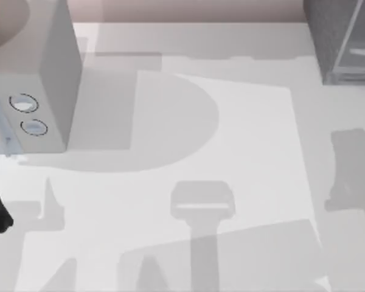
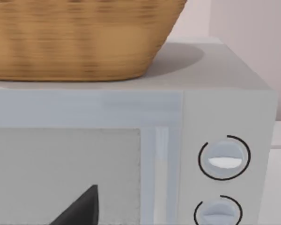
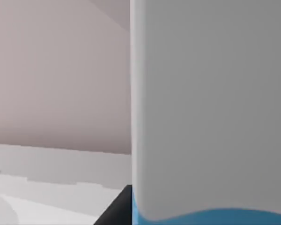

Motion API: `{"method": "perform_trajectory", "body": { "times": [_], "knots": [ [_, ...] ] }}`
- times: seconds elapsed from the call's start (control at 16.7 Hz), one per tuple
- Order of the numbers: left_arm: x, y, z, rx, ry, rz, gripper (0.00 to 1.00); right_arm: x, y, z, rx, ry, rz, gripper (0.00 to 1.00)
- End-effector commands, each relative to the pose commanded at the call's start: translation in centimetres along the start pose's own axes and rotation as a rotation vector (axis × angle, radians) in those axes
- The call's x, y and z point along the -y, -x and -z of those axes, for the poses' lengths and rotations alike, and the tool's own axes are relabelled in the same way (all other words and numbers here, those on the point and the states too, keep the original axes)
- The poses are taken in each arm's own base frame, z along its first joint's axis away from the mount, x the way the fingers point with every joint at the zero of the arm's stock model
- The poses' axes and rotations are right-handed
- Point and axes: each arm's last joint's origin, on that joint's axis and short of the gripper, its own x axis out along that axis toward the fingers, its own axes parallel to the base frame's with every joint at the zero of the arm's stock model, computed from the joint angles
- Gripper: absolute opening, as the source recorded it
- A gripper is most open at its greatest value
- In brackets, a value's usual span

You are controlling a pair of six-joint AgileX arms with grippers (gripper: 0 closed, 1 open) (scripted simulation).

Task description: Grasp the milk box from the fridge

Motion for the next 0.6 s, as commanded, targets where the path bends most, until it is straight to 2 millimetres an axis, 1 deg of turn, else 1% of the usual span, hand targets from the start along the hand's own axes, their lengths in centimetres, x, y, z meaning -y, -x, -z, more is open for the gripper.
{"method": "perform_trajectory", "body": {
  "times": [0.18, 0.3, 0.42, 0.6],
  "knots": [
    [0.0, 0.0, 0.0, 0.000, 0.000, 0.000, 1.00, -1.3, -3.5, -1.4, -0.022, -0.002, -0.102, 0.00],
    [0.0, 0.0, 0.0, 0.000, 0.000, 0.000, 1.00, -2.7, -6.4, -1.5, -0.045, -0.004, -0.177, 0.00],
    [0.0, 0.0, 0.0, 0.000, 0.000, 0.000, 1.00, -4.5, -9.3, -1.0, -0.064, -0.008, -0.253, 0.00],
    [0.0, 0.0, 0.0, 0.000, 0.000, 0.000, 1.00, -7.7, -13.2, 0.7, -0.075, -0.013, -0.363, 0.00]
  ]
}}
